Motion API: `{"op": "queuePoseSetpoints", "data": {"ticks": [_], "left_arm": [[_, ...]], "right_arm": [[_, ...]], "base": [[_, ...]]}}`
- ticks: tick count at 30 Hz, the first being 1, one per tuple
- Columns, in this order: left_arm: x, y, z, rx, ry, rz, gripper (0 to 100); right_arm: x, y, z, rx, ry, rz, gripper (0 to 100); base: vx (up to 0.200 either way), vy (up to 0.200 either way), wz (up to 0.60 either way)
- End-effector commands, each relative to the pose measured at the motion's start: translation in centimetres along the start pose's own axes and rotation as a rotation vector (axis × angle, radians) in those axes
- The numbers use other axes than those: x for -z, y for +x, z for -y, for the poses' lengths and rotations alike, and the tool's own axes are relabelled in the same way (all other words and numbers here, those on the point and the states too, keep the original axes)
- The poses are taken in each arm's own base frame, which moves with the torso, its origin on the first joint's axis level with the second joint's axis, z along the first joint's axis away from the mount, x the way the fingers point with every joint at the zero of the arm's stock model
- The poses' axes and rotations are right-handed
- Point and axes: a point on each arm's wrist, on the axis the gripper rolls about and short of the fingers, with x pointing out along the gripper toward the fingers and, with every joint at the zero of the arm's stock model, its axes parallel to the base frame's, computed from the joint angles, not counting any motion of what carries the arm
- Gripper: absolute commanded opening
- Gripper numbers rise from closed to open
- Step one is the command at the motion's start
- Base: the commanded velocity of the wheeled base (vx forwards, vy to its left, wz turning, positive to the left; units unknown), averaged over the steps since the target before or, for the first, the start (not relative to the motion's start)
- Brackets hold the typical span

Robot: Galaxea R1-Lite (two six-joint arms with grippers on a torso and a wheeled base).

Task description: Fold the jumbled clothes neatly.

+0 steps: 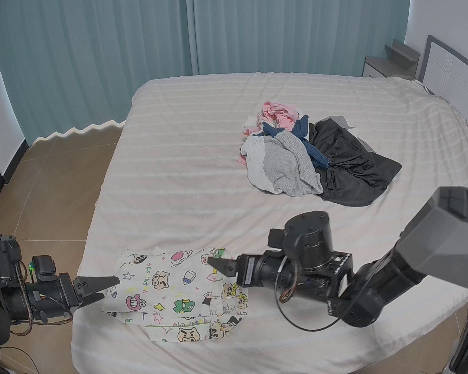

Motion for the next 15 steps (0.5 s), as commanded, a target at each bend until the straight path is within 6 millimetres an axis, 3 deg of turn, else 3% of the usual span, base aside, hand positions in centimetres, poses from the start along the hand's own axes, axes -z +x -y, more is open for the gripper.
{"op": "queuePoseSetpoints", "data": {"ticks": [1,15], "left_arm": [[-0.7,0.9,-2.7,-0.037,-0.109,-0.023,100],[-1.4,1.3,-5.3,-0.034,-0.187,-0.017,100]], "right_arm": [[4.2,3.6,0.5,0.02,0.006,-0.118,100],[6.8,5.4,-0.2,-0.025,0.023,-0.133,100]], "base": [[0.0,0.0,0.0],[0.0,0.0,0.0]]}}
